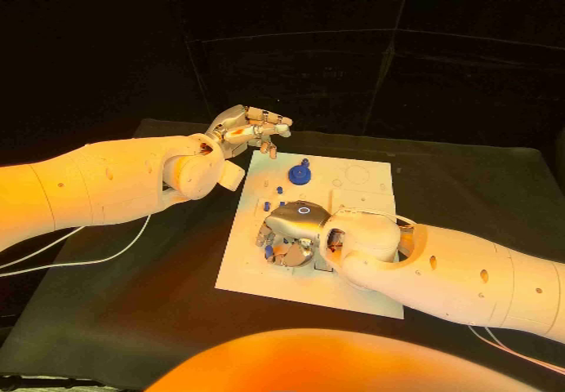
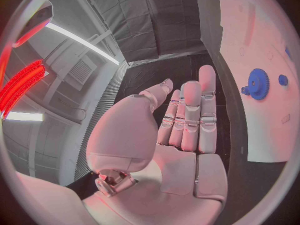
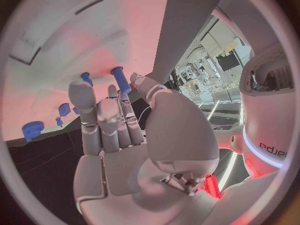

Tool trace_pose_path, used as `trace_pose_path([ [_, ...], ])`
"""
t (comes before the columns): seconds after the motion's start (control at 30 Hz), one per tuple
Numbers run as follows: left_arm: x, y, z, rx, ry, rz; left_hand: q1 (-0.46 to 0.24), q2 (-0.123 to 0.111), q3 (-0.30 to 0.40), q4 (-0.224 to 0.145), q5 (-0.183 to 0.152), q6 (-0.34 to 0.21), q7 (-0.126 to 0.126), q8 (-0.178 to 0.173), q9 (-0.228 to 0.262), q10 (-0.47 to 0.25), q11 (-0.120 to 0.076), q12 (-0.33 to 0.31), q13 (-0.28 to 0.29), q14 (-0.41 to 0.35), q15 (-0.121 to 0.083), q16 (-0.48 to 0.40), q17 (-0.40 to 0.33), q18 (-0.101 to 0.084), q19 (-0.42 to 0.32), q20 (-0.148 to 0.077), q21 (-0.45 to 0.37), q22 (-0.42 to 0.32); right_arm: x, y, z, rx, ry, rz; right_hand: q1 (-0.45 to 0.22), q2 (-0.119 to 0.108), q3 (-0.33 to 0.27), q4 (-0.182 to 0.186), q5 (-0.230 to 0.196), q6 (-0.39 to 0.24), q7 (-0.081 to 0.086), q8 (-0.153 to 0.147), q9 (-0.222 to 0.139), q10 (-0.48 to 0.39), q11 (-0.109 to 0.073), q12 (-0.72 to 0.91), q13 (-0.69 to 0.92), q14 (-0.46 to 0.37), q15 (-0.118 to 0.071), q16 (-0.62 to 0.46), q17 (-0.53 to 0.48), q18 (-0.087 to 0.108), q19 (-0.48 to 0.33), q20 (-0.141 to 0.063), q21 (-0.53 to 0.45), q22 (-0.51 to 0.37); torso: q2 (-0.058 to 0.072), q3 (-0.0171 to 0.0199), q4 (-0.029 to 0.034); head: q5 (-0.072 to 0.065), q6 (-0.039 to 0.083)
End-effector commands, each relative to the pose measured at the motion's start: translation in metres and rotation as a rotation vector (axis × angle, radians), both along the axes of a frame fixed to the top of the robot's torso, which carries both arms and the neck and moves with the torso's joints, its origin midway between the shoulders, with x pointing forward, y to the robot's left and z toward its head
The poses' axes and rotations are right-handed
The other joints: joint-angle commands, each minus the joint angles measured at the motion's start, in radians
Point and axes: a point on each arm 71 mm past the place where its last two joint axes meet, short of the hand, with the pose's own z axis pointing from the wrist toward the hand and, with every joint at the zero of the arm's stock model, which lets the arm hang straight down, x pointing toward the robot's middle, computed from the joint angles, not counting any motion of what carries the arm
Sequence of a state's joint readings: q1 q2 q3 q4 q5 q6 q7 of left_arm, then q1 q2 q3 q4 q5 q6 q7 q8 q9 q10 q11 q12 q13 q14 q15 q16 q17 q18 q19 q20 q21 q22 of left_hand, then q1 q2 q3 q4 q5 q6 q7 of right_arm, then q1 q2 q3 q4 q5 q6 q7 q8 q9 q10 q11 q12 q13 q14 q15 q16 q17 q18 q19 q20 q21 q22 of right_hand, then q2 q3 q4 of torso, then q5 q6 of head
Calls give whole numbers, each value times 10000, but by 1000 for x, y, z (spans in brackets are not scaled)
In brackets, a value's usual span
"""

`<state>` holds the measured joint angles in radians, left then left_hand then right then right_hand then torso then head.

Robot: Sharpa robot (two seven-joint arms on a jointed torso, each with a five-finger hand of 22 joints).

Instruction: Assemble the parts on the task board

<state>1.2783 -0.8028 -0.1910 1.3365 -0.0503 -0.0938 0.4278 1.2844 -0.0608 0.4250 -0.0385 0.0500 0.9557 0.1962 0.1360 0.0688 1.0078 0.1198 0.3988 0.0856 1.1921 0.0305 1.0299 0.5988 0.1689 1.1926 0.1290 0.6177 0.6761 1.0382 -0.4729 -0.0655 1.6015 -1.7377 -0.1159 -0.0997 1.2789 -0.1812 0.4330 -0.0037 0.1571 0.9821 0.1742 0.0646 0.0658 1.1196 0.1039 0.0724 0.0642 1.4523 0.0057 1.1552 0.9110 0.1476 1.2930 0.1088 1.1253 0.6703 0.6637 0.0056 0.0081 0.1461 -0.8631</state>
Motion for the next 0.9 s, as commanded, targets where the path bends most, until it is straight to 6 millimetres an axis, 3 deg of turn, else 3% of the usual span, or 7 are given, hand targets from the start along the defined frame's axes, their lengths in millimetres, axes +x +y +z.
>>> trace_pose_path([
  [0.03, 0, -1, 1, -100, 38, -121, -70, -7, -4, 38, 8, -81, 13, 55, -12, -71, -11, 18, 13, -32, 18, 11, -9, 134, 28, 11, -59, -8, 1, 0, 4, 506, -145, -110, 27, 98, -194, -17, 58, -212, 13, -28, -10, -255, 41, 23, 3, -154, 70, -191, -208, 56, -183, 0, -201, -314, 3, 2, 1, 5, -3],
  [0.33, 0, 0, 1, -91, 69, -130, -73, -11, -8, 36, 8, -93, 17, 56, -13, -87, -7, 25, 12, -47, 21, 3, -34, 134, 26, 13, -67, -15, 2, -16, 9, 1511, -237, -591, 133, 187, -1512, 40, 341, -844, 121, 3, 15, -1464, 199, 281, 55, -994, 245, -1128, -1676, 372, -1149, 177, -1486, -2359, -4, 12, -7, -20, 21],
  [0.47, 0, 2, 1, -74, 83, -95, -73, -11, -8, 36, 8, -93, 17, 56, -13, -87, -7, 25, 12, -47, 21, 3, -34, 134, 26, 13, -67, -15, 3, -48, 13, 2239, 441, -1302, 195, 332, -2231, 175, 534, -644, 113, 91, 59, -1281, 160, 844, 139, -954, 210, -981, -1686, 365, -1101, 168, -1522, -2382, -33, -4, -34, -177, 78],
  [0.53, -1, 3, 1, -67, 86, -74, -73, -11, -8, 36, 8, -93, 17, 56, -13, -87, -7, 25, 12, -47, 21, 3, -34, 134, 26, 13, -67, -15, 4, -72, 17, 2688, 1163, -2095, 127, 470, -2399, 292, 549, -297, 63, 229, 110, -337, 19, 1490, 336, -624, 112, -458, -1033, 246, -679, 101, -1004, -1527, -49, -24, -37, -344, 127],
  [0.67, -1, 6, 1, -47, 82, -5, -73, -11, -8, 36, 8, -93, 17, 56, -13, -87, -7, 25, 12, -47, 21, 3, -34, 134, 26, 13, -67, -15, 7, -117, 22, 3452, 2622, -3912, -153, 546, -2730, 559, 577, 84, -306, 408, 149, 1502, -469, 2821, 990, 239, -279, 1094, 1204, -166, 519, -236, 635, 1180, -101, -37, -115, -558, 188],
  [0.8, -1, 9, 1, -30, 74, 58, -73, -11, -8, 36, 8, -93, 17, 56, -13, -87, -7, 25, 12, -47, 21, 3, -34, 134, 26, 13, -67, -15, 4, -156, 22, 3396, 3526, -5281, -504, 558, -3309, 876, 932, 129, -549, 659, 172, 1913, -723, 4322, 2220, 439, -572, 1456, 1653, -372, 978, -486, 1361, 2276, -143, -27, -224, -757, 287],
  [0.9, -2, 10, 1, -30, 71, 70, -73, -11, -8, 36, 8, -93, 17, 56, -13, -87, -7, 25, 12, -47, 21, 3, -34, 134, 26, 13, -67, -15, 2, -180, 20, 2922, 3826, -6008, -688, 802, -3786, 1218, 1105, 161, -639, 1045, 239, 1488, -730, 5644, 3606, 555, -578, 1908, 2312, -443, 1146, -609, 1793, 2973, -170, -34, -299, -950, 317],
])
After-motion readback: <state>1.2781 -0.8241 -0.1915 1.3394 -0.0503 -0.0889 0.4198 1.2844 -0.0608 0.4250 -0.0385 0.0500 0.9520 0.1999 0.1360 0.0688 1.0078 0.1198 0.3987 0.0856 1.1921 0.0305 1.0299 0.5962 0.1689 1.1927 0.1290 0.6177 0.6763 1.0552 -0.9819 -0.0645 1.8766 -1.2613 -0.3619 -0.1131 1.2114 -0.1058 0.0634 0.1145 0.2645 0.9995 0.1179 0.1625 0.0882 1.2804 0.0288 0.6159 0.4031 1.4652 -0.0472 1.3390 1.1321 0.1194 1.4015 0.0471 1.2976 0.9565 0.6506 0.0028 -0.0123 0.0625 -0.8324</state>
